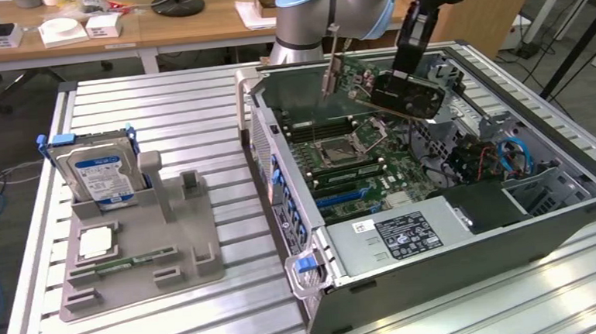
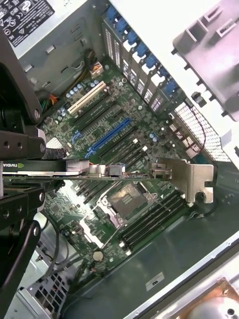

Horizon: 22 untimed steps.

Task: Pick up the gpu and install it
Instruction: 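Insert the gpu into the slot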

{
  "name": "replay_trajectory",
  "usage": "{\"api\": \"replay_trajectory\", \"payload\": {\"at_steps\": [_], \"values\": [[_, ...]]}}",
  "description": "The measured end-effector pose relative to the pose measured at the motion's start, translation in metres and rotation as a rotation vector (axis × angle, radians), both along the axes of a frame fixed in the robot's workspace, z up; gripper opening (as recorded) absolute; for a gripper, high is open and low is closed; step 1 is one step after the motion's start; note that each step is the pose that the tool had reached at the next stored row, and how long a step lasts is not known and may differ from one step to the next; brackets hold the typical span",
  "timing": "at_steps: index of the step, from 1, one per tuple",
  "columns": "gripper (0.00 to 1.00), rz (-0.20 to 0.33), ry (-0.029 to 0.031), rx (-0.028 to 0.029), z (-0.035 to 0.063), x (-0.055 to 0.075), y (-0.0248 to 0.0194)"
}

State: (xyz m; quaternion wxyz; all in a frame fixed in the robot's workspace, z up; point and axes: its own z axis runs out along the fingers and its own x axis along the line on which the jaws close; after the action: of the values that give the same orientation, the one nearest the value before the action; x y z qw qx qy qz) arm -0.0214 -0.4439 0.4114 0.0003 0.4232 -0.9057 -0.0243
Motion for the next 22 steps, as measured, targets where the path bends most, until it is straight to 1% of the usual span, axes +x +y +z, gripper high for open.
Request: {"api": "replay_trajectory", "payload": {"at_steps": [10, 22], "values": [[0.26, 0.070, 0.0000, 0.0000, 0.0000, 0.0000, 0.0000], [0.26, 0.175, 0.0000, 0.0000, 0.0000, 0.0000, 0.0000]]}}
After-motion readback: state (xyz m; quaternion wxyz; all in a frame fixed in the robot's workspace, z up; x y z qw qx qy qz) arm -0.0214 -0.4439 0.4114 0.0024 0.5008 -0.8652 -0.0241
